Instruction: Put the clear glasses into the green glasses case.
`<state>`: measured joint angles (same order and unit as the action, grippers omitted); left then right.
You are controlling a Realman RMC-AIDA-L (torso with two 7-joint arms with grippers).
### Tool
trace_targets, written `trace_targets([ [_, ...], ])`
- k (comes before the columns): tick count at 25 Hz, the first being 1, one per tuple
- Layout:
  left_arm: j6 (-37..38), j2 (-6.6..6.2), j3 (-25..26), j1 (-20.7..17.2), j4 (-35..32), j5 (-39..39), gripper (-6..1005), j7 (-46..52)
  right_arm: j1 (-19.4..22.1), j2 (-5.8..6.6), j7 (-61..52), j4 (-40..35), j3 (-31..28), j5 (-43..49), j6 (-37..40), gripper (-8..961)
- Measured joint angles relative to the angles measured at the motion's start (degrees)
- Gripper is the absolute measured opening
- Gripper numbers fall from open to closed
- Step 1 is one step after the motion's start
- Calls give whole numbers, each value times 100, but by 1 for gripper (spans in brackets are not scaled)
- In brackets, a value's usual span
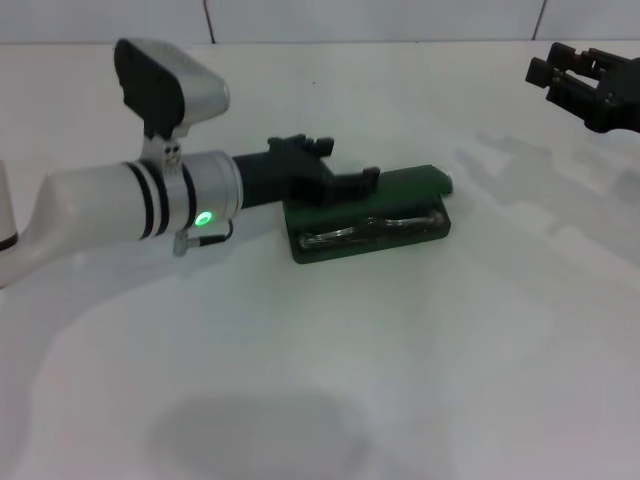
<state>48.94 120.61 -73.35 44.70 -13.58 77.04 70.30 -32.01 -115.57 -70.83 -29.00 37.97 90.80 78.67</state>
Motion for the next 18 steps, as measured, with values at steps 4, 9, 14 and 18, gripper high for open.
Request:
trace_targets([
  [4, 264, -3, 5, -213, -64, 14, 840, -165, -34, -1, -1, 0, 0, 9, -1, 393],
  [9, 601, -8, 11, -448, -227, -97, 841, -291, -113, 0, 0, -7, 188, 21, -2, 393],
  [14, 2255, -87, 43, -1027, -492, -886, 841, -848, -178, 14, 72, -159, 824, 30, 101, 395],
  [18, 3722, -182, 36, -1758, -1239, -892, 841, -1027, -233, 46, 116, -499, 1640, 41, 696, 468],
])
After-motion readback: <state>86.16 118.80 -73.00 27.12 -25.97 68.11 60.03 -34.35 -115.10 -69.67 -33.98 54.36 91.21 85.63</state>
